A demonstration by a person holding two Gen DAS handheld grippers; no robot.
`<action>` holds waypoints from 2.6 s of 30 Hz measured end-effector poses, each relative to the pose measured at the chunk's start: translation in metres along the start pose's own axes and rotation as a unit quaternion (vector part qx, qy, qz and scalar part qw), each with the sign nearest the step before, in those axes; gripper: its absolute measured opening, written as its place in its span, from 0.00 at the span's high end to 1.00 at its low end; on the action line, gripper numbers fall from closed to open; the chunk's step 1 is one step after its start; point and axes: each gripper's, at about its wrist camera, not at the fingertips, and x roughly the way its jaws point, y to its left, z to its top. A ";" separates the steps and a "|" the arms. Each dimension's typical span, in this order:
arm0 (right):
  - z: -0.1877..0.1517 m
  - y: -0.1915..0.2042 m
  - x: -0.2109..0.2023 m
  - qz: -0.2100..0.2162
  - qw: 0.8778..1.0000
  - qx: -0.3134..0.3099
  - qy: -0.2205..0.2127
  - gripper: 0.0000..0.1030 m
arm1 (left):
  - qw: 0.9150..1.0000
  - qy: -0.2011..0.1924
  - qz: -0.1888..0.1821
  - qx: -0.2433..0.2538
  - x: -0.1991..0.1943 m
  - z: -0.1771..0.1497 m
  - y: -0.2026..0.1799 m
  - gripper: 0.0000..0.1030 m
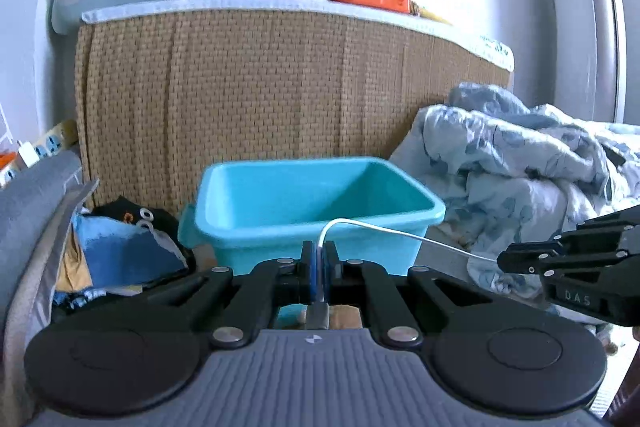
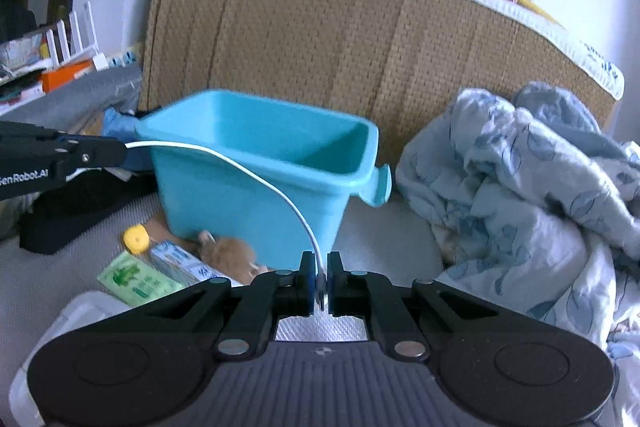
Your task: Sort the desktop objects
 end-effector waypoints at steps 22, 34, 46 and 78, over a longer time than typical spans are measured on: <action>0.031 0.002 0.003 0.013 0.999 0.005 -0.045 0.94 | 0.999 -0.029 0.013 -0.025 0.012 0.018 0.016 0.96; 0.046 0.008 0.026 0.025 0.998 -0.002 -0.049 0.94 | 0.999 -0.014 0.015 -0.039 0.030 0.013 0.024 0.96; 0.056 0.003 0.056 0.043 0.998 0.034 -0.044 0.94 | 0.998 -0.003 0.037 -0.051 0.039 0.015 0.027 0.96; 0.067 -0.014 0.114 0.069 0.980 0.182 -0.043 0.94 | 0.995 0.057 0.069 -0.043 0.106 0.025 0.008 0.96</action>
